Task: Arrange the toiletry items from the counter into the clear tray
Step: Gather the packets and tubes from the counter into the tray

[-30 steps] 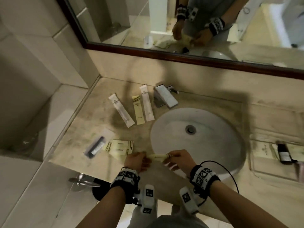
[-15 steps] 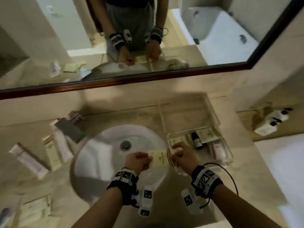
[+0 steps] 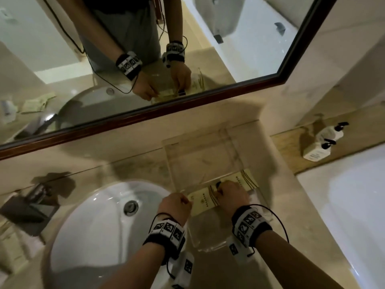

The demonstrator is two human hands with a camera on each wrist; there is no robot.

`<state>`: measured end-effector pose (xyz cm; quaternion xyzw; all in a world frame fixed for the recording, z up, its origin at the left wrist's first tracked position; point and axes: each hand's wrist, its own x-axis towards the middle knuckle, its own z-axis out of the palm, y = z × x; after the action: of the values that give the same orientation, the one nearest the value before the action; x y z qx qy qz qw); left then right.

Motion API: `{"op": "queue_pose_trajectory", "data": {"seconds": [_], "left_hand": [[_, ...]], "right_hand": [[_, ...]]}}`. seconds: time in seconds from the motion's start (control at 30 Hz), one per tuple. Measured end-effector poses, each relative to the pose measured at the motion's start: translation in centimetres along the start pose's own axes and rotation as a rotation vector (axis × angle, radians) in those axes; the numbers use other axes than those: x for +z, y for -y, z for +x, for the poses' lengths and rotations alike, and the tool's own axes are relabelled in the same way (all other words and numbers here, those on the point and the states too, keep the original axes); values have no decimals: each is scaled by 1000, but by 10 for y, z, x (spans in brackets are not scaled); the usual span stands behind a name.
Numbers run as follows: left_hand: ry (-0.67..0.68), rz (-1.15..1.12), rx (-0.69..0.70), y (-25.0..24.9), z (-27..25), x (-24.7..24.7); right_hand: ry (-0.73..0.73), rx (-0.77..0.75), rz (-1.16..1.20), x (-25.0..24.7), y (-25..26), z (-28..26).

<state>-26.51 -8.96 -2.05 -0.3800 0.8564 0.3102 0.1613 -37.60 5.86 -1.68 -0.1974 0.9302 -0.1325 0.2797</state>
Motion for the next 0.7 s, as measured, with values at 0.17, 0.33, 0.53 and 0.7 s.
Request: {"op": "queue_pose_trajectory", "data": {"seconds": [0.17, 0.33, 0.53, 0.7], "left_hand": [[-24, 26, 18, 2, 5, 2], [-79, -86, 74, 10, -5, 1], [-138, -232, -20, 64, -40, -18], [-273, -307, -250, 162, -86, -37]], "right_hand": [[-26, -10, -60, 6, 3, 2], [-58, -20, -43, 2, 9, -8], [59, -175, -41, 18, 66, -34], [159, -405, -42, 79, 155, -66]]}}
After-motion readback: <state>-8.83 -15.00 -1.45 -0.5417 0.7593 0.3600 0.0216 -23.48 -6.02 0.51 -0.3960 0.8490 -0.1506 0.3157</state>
